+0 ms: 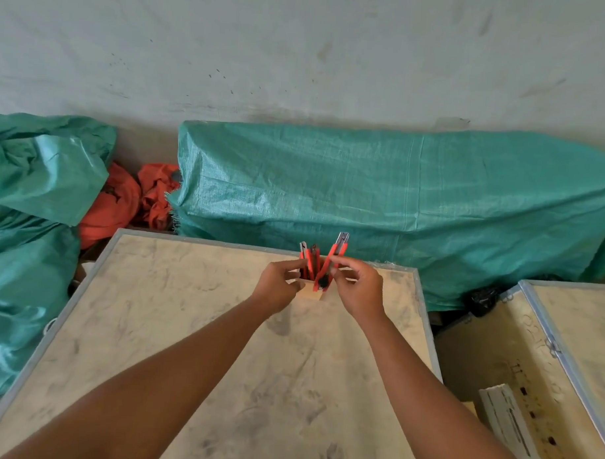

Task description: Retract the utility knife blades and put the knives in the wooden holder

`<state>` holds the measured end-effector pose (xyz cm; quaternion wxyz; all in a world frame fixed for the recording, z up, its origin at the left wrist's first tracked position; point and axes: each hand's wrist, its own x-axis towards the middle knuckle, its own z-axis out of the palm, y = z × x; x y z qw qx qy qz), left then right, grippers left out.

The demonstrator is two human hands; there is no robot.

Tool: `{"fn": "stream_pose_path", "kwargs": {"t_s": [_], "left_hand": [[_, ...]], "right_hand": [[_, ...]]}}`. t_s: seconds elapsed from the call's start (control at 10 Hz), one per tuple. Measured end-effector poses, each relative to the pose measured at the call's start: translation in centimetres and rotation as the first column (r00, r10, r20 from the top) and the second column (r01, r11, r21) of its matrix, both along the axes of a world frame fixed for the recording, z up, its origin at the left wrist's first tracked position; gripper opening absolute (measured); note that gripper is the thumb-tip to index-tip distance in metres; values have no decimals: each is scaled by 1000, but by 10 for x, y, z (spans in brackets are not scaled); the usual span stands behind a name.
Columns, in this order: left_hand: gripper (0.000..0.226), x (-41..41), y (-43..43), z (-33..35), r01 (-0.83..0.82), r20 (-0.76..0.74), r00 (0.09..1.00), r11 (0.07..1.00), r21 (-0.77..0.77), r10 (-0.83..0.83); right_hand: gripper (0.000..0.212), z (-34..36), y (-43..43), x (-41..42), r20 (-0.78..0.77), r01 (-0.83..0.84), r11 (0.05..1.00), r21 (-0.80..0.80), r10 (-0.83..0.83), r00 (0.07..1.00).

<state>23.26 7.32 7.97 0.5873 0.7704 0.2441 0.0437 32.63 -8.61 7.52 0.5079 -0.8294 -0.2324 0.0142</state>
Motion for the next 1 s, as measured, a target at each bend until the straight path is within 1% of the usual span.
{"fn": "stream_pose_path", "kwargs": {"t_s": [0.1, 0.2, 0.3, 0.4, 0.5, 0.6, 0.7, 0.9, 1.0], "left_hand": [[67, 19, 12, -22, -53, -119, 991, 994, 97, 64], [79, 33, 17, -41, 2, -216, 976, 988, 154, 32], [81, 45, 22, -58, 22, -267, 964, 988, 150, 19], [81, 54, 25, -69, 17, -289, 957, 996, 92, 10], [76, 60, 25, -76, 6, -311, 950, 997, 73, 17], [62, 65, 24, -79, 21, -322, 947, 997, 72, 4], [54, 68, 20, -82, 12, -299, 954, 997, 72, 10], [49, 67, 17, -69, 9, -275, 961, 997, 79, 13], [56, 61, 16, -58, -22, -255, 966, 998, 67, 38]], "right_hand": [[28, -14, 14, 20, 60, 41, 999, -23, -39, 997], [26, -32, 29, 32, 117, 48, 996, -80, -39, 992], [25, -51, 40, 41, 127, 27, 990, -136, -9, 992], [24, -63, 45, 46, 137, 4, 981, -193, 23, 990], [22, -71, 46, 51, 152, 4, 968, -249, 35, 988], [22, -75, 43, 55, 104, 14, 952, -306, 19, 994], [21, -77, 38, 56, 85, -4, 951, -310, 31, 996], [26, -70, 33, 48, -60, -44, 970, -240, 30, 998], [26, -62, 25, 46, -172, -8, 979, -204, -28, 985]]}}
